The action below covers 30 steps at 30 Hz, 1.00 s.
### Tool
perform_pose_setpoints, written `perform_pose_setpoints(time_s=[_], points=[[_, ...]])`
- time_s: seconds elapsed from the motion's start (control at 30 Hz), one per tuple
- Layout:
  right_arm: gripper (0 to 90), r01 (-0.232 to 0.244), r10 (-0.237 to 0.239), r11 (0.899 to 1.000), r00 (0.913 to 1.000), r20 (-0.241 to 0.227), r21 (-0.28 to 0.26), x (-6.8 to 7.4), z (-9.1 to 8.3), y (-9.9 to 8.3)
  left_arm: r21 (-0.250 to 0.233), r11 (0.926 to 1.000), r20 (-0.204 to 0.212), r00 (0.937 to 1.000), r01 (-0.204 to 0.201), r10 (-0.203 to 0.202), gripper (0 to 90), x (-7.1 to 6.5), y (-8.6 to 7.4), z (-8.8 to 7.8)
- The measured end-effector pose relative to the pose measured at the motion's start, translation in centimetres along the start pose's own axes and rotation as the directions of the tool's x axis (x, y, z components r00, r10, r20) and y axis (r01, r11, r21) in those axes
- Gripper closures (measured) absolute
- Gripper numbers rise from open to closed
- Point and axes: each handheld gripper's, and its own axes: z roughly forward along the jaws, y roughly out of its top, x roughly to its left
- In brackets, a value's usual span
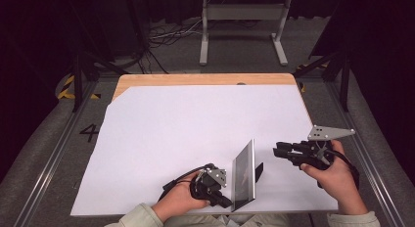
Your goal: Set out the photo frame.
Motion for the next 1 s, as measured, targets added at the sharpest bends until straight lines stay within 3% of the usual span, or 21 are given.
perform_pose_setpoints(time_s=[0.07,0.3,0.43,0.83,1.0], points=[[69.4,-0.001,0.001,1.000,1.0000,0.000,0.000,0.0,0.0,0.0,0.001,0.9998,-0.003,0.9998,-0.018,0.018,90.0,0.0,0.2,0.2],[68.7,-0.010,0.010,1.000,0.9999,-0.003,0.002,0.0,0.0,0.0,0.003,0.9997,-0.001,0.9997,-0.024,0.024,90.0,-0.2,0.8,0.8],[68.1,-0.050,0.050,0.999,0.9987,-0.010,0.004,0.1,-0.1,-0.1,-0.004,0.9996,0.000,0.9996,-0.029,0.029,90.0,-0.2,1.0,1.1],[64.0,-0.043,0.043,0.999,0.9989,0.015,0.006,-0.1,-0.2,0.0,-0.020,0.9987,-0.029,0.9985,-0.046,0.045,90.0,0.0,2.0,1.8],[62.2,-0.102,0.102,0.994,0.9947,0.013,0.033,-0.3,-0.3,0.0,-0.048,0.9983,-0.030,0.9990,-0.033,0.031,90.0,0.1,2.3,2.3]])
